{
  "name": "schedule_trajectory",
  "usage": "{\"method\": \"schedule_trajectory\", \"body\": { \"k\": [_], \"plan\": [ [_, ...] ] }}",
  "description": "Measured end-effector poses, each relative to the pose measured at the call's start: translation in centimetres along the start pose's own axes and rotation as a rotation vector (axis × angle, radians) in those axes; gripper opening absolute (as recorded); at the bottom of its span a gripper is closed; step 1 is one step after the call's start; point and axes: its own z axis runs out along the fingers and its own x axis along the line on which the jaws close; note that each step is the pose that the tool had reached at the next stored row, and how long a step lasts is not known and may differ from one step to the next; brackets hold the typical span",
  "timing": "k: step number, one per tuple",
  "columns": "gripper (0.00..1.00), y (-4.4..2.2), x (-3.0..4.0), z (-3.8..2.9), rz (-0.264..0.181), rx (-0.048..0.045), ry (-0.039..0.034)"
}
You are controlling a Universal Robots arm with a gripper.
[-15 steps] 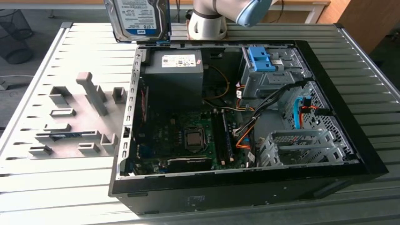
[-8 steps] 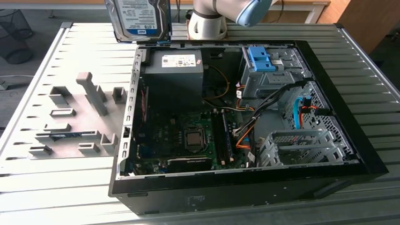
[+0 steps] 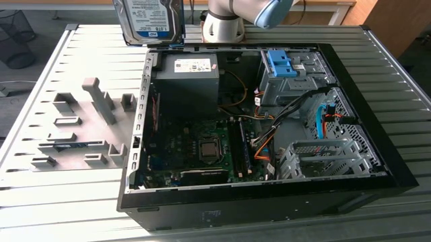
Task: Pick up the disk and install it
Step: 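Pick up the disk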
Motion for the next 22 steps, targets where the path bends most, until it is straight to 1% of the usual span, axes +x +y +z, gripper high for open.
{"method": "schedule_trajectory", "body": {
  "k": [2,4,18,20,22],
  "plan": [
    [0.37,0.00,0.00,0.00,0.000,0.0000,0.0000],
    [0.37,-0.22,-0.01,0.00,0.000,0.0000,-0.0001],
    [0.37,-0.27,-0.02,0.00,0.000,-0.0001,0.0000],
    [0.37,-0.48,-0.02,0.00,0.000,0.0000,0.0000],
    [0.37,-0.87,-0.04,0.00,0.000,0.0000,-0.0001]
  ]
}}
